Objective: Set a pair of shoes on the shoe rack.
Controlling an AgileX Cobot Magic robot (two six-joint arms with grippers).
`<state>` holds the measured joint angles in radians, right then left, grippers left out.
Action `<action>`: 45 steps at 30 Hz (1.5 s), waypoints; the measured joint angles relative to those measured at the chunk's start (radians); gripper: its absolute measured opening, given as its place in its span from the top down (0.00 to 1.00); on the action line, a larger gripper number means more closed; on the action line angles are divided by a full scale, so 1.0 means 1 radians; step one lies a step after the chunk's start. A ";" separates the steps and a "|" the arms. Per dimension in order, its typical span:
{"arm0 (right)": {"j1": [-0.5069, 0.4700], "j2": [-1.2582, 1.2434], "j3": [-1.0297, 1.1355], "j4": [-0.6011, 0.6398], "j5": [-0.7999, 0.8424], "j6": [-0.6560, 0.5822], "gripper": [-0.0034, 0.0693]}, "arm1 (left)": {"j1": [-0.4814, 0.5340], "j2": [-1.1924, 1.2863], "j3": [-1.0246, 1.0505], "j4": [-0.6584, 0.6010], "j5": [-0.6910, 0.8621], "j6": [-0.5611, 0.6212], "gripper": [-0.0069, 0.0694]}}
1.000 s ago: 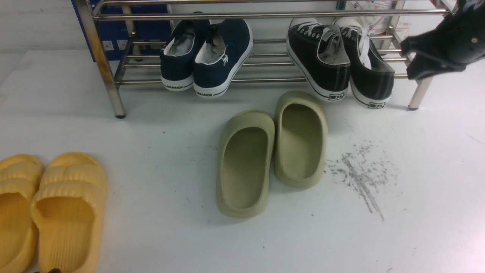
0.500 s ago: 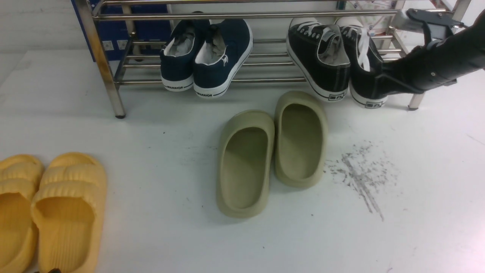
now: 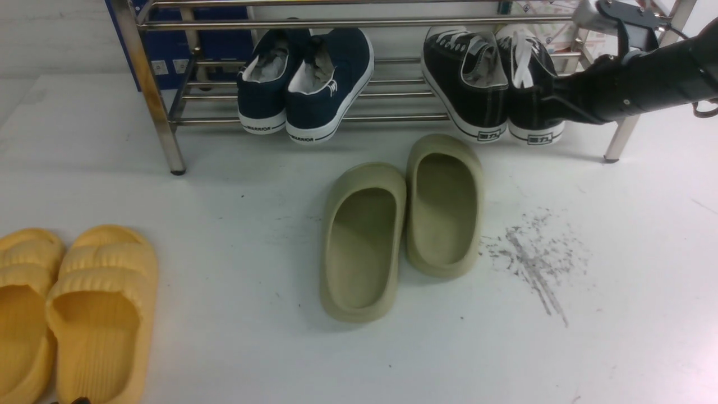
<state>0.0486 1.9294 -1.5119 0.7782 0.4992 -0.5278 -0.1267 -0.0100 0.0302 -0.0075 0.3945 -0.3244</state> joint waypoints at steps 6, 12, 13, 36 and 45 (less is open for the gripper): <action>0.000 0.003 0.000 -0.009 -0.002 -0.003 0.95 | 0.000 0.000 0.000 0.000 0.000 0.000 0.60; 0.002 0.003 0.000 -0.081 -0.022 -0.020 0.95 | 0.000 0.000 0.000 0.000 0.000 0.000 0.60; 0.002 0.003 0.000 -0.095 -0.025 -0.021 0.95 | 0.000 0.000 0.000 0.000 0.000 0.000 0.60; -0.032 -0.137 0.000 -0.340 0.404 0.254 0.83 | 0.000 0.000 0.000 0.000 0.000 0.000 0.60; -0.059 -0.443 0.076 -0.657 0.585 0.478 0.85 | 0.000 0.000 0.000 0.000 0.000 0.000 0.60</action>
<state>-0.0103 1.4866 -1.4363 0.1216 1.0843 -0.0496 -0.1267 -0.0100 0.0302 -0.0075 0.3945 -0.3244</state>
